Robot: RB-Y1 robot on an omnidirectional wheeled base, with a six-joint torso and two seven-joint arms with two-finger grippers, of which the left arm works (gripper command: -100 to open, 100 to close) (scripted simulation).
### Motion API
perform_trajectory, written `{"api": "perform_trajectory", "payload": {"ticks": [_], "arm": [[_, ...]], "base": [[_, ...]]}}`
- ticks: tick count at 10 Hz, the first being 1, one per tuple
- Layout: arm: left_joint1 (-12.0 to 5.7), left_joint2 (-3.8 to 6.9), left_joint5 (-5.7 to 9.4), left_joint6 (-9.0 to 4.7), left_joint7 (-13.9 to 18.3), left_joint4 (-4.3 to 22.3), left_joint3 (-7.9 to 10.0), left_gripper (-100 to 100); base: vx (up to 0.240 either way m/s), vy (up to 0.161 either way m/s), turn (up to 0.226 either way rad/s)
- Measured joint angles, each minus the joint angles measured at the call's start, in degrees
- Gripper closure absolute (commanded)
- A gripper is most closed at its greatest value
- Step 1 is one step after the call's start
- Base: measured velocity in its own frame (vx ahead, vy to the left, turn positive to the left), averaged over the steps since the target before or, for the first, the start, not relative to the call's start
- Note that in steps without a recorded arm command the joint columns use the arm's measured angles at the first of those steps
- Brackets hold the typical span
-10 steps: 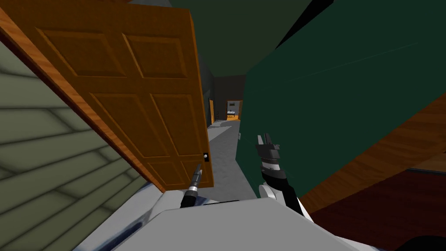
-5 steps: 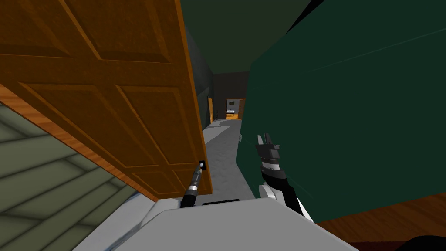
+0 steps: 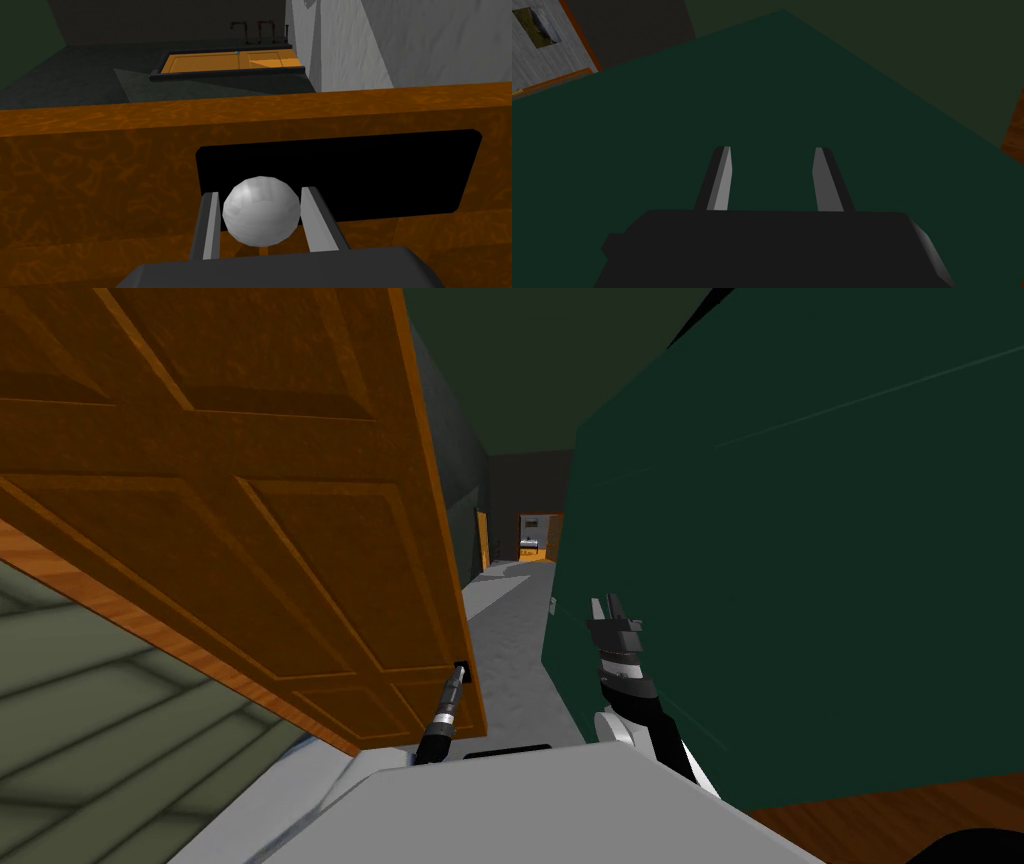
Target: Push the door open
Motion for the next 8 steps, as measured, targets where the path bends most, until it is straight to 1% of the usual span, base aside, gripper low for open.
{"api": "perform_trajectory", "payload": {"ticks": [2, 3, 4, 5, 6, 7, 8], "arm": [[0.1, -0.02, -0.01, 0.07, 0.0, 0.1, -0.04, 100], [0.12, -0.02, -0.01, 0.07, 0.0, 0.1, -0.04, 100], [0.07, 0.01, 0.33, 0.19, -0.3, 0.5, -0.36, 100], [0.37, 0.11, 0.69, 0.57, -0.8, 0.3, -0.7, 100], [0.26, 0.27, 1.07, 0.76, -1.2, 0.4, -0.87, 100], [-0.11, 0.32, 1.48, 0.4, -1.7, 0.7, -0.97, 100], [-1.13, 0.58, 2.16, -0.27, -2.2, 2.0, -0.96, 100]], "base": [[-0.003, 0.0, 0.001], [0.09, -0.007, 0.104], [0.167, -0.007, 0.094], [0.184, -0.019, 0.088], [0.174, -0.04, 0.106], [0.192, -0.036, 0.151], [0.213, -0.035, 0.157]]}}
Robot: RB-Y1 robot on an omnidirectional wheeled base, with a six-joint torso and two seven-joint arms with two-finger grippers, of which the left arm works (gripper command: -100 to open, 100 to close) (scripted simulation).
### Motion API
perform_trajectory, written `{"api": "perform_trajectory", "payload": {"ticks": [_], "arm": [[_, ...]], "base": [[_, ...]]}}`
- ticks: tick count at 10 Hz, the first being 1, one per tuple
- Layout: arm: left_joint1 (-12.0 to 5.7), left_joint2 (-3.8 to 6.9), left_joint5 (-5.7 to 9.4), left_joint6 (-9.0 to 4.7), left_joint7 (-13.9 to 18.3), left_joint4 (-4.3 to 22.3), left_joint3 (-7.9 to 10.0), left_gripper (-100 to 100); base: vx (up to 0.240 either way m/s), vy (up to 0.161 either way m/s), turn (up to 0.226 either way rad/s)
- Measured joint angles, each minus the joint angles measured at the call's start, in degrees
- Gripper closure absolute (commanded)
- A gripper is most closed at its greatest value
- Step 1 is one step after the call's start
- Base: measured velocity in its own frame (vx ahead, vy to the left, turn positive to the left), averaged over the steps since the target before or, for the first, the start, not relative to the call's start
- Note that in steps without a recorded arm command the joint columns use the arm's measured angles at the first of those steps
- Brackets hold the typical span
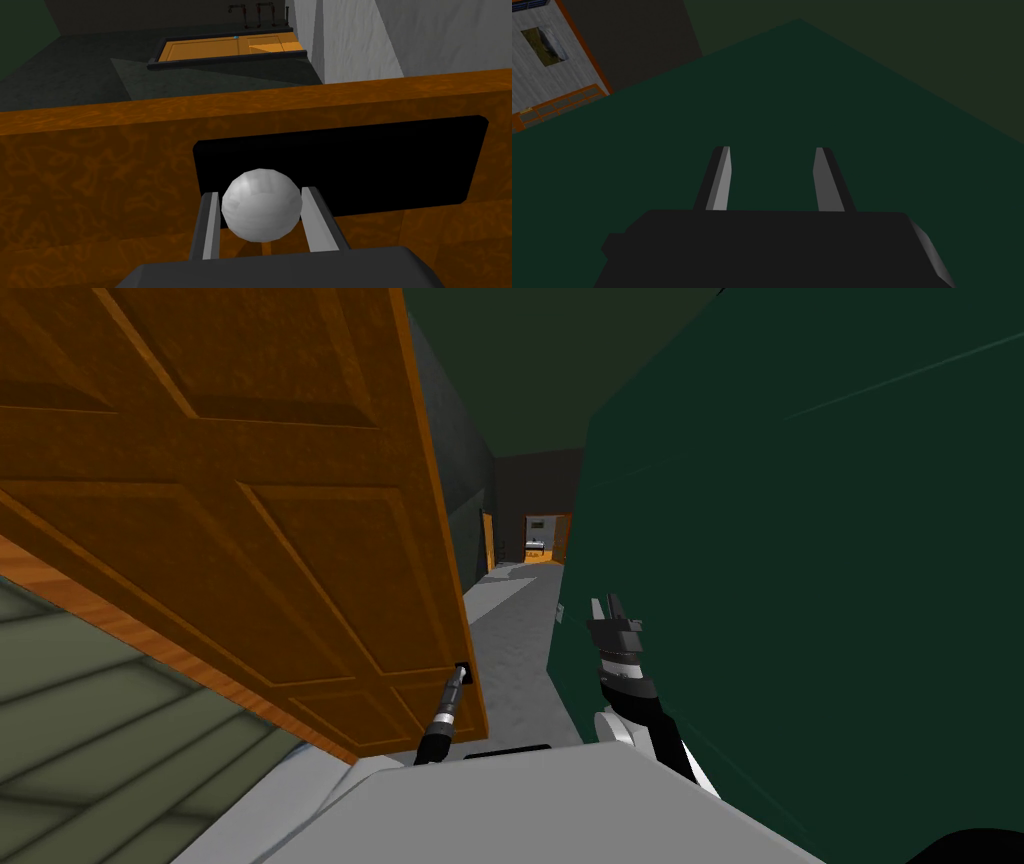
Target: Push the door open
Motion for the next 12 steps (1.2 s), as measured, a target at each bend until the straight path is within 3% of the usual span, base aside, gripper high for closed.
{"api": "perform_trajectory", "payload": {"ticks": [1, 3, 4, 8, 10, 12], "arm": [[0.6, 0.22, 0.57, 0.74, -0.6, -1.4, -0.23, 100], [-0.26, 0.53, 1.9, 0.64, -1.9, -0.8, -0.11, 100], [-0.7, 0.8, 2.69, 0.37, -2.6, -0.4, 0.16, -100], [-0.22, 0.5, 3.13, 0.87, -2.4, -1.2, 0.0, -100], [0.2, -0.21, 3.45, 1.29, -2.2, -1.9, -0.12, -100], [0.41, -0.8, 3.6, 1.38, -2.1, -2.0, -0.2, -100]], "base": [[0.211, -0.03, 0.175], [0.191, -0.044, 0.152], [-0.039, -0.067, 0.093], [-0.204, -0.051, 0.033], [-0.202, -0.068, 0.043], [0.005, -0.018, -0.013]]}}
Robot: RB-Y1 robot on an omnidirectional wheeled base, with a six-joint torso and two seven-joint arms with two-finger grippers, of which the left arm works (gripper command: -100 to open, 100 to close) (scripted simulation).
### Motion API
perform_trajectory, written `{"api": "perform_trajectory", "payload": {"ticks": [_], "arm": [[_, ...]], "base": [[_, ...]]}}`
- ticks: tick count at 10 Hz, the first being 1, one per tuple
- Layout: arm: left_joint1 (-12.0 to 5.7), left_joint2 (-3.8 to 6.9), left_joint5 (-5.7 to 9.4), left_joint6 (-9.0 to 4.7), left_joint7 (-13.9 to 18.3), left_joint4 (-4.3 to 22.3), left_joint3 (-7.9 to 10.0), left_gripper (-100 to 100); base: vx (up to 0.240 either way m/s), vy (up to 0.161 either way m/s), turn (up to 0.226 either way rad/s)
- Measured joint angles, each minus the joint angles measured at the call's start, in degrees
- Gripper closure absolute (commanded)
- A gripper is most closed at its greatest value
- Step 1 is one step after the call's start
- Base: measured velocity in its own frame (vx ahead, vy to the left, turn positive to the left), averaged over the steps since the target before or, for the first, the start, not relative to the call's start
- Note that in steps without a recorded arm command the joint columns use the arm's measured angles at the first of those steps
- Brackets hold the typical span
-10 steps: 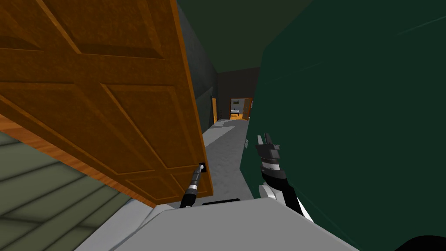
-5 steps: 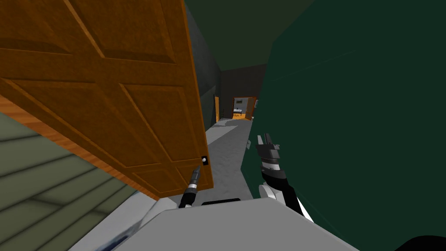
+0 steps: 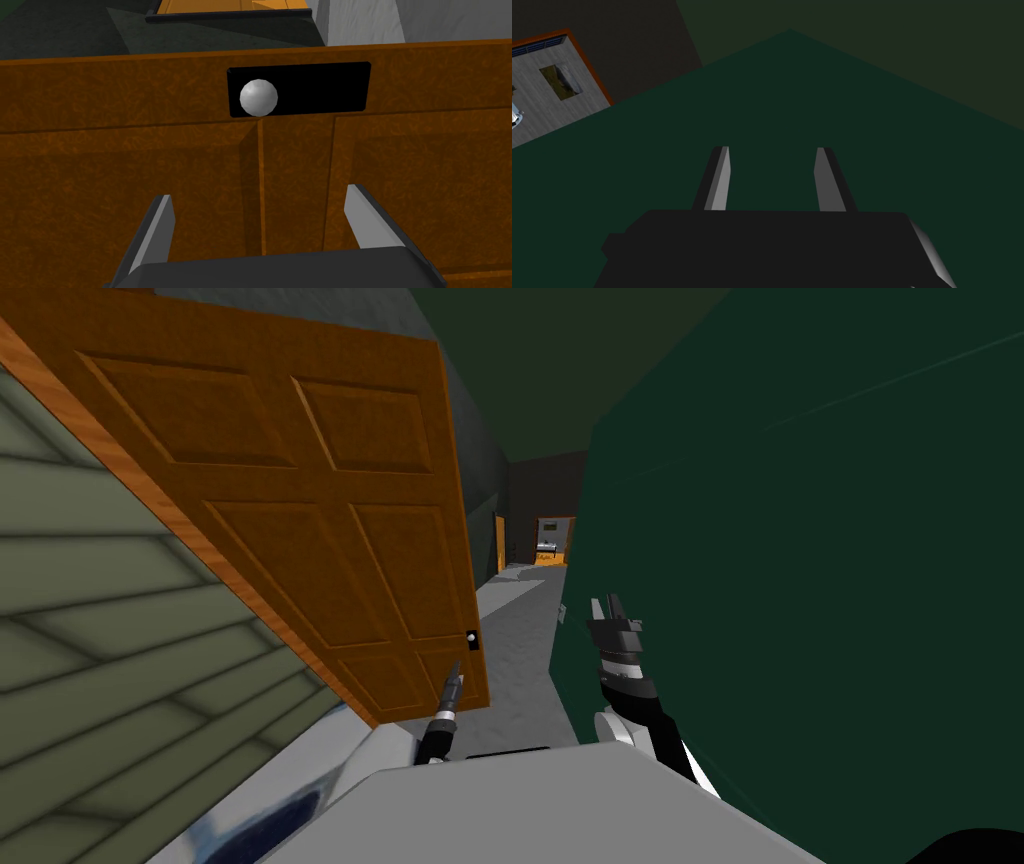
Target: Push the door open
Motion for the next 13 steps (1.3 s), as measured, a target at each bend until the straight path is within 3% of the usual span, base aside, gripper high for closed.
{"api": "perform_trajectory", "payload": {"ticks": [5, 9, 10, 13], "arm": [[-0.61, 0.57, 0.1, -0.77, -0.1, 1.0, 0.62, -100], [-1.21, 0.13, 0.19, -1.5, -0.1, 2.0, 1.19, -100], [-1.22, 0.09, 0.18, -1.61, -0.1, 2.0, 1.19, 100], [-1.28, 0.14, 0.17, -1.44, -0.1, 2.0, 1.19, 100]], "base": [[0.186, 0.003, -0.02], [0.177, -0.013, -0.017], [-0.024, -0.002, 0.004], [-0.025, 0.003, -0.008]]}}
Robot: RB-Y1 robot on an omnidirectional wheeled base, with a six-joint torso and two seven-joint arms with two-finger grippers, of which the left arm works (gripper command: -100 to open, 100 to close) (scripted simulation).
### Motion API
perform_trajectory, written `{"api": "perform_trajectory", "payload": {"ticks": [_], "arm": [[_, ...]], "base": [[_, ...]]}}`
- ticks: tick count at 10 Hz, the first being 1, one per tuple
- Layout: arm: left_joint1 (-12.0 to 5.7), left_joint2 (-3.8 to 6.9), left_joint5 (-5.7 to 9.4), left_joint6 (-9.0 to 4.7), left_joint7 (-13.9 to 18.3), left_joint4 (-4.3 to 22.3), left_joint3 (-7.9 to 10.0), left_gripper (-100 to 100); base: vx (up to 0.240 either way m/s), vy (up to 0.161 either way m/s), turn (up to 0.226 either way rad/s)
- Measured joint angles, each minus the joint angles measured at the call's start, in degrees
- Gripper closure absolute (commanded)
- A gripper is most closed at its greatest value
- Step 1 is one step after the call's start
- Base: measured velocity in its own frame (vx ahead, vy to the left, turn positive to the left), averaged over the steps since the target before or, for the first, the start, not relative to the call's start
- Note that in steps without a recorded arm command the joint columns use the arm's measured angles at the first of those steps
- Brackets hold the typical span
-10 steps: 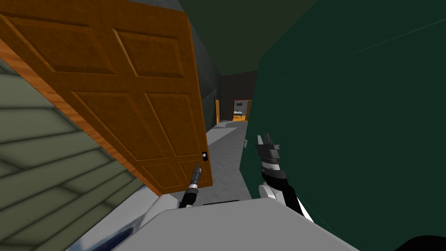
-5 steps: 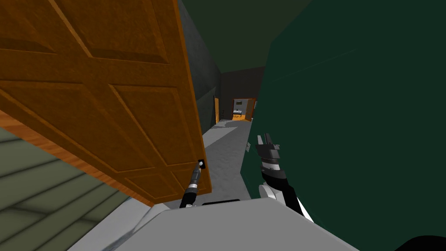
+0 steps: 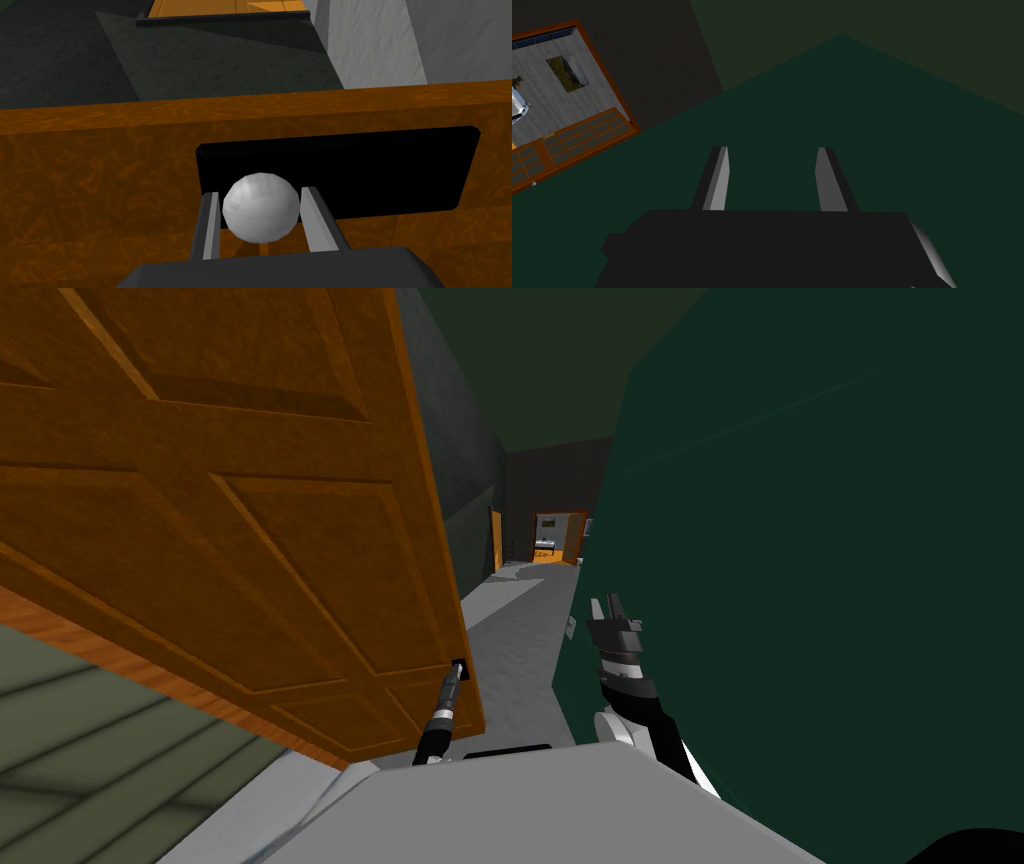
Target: Push the door open
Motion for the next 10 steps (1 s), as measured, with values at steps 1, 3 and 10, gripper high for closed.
{"api": "perform_trajectory", "payload": {"ticks": [1, 3, 10], "arm": [[0.07, -0.02, -0.02, 0.05, 0.0, 0.1, -0.04, 100], [0.15, -0.04, -0.02, 0.1, 0.0, 0.1, -0.07, 100], [0.48, 0.61, 1.06, 0.44, -1.9, -0.8, 2.33, -100]], "base": [[-0.007, -0.001, 0.002], [0.065, 0.006, 0.01], [0.106, 0.0, 0.083]]}}
